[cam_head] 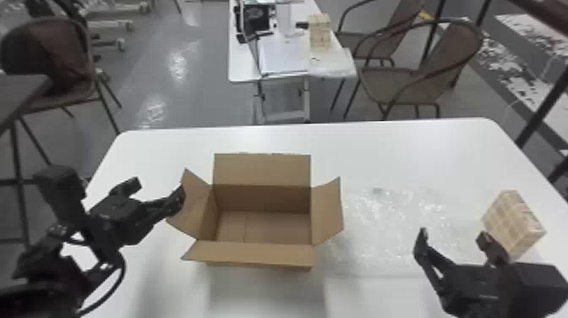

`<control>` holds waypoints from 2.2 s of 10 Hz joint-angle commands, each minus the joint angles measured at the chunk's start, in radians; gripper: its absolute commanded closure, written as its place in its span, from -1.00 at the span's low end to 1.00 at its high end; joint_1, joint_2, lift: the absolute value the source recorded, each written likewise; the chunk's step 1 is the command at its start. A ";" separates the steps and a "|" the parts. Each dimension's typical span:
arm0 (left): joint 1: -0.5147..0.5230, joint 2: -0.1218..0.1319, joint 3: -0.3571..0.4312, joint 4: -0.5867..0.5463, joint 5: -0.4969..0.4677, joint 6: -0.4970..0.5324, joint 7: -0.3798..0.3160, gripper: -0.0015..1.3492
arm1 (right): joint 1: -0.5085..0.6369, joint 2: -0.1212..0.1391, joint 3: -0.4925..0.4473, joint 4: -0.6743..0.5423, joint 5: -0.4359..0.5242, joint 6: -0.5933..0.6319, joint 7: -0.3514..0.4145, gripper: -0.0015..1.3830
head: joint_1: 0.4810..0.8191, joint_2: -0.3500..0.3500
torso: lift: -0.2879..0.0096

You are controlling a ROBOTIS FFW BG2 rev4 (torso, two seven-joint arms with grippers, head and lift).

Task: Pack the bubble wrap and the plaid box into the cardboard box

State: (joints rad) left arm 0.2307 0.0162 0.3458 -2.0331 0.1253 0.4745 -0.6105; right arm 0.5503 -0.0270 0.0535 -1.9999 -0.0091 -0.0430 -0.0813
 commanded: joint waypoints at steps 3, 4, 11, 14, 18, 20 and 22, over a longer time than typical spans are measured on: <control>-0.059 0.033 0.012 0.005 0.088 0.271 -0.017 -0.77 | -0.006 -0.005 0.006 0.004 -0.003 0.000 0.000 -0.56 | 0.27 0.23 | 0.27; -0.065 0.033 0.012 0.005 0.119 0.312 -0.015 -0.77 | -0.006 -0.005 0.008 0.006 -0.003 0.000 0.000 -0.56 | 0.27 0.23 | 0.27; -0.082 0.024 -0.008 0.028 0.149 0.369 -0.003 0.61 | -0.012 -0.016 0.016 0.013 -0.014 -0.002 0.000 -0.56 | 0.27 0.15 | 0.27; -0.068 0.013 -0.033 0.002 0.215 0.395 0.075 0.72 | -0.010 -0.019 0.016 0.015 -0.019 -0.002 0.000 -0.56 | 0.27 0.11 | 0.27; -0.014 -0.019 -0.028 -0.085 0.294 0.397 0.262 0.72 | -0.010 -0.022 0.017 0.018 -0.023 -0.005 0.000 -0.56 | 0.27 0.10 | 0.27; 0.015 -0.019 -0.024 -0.137 0.352 0.446 0.403 0.77 | -0.010 -0.024 0.019 0.018 -0.025 -0.008 0.000 -0.56 | 0.27 0.14 | 0.27; 0.062 -0.019 -0.025 -0.157 0.415 0.417 0.532 0.81 | -0.010 -0.028 0.019 0.018 -0.029 -0.009 0.000 -0.56 | 0.27 0.19 | 0.27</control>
State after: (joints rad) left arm 0.2785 0.0000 0.3218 -2.1861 0.5239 0.9020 -0.0824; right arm 0.5399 -0.0538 0.0721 -1.9819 -0.0368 -0.0520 -0.0813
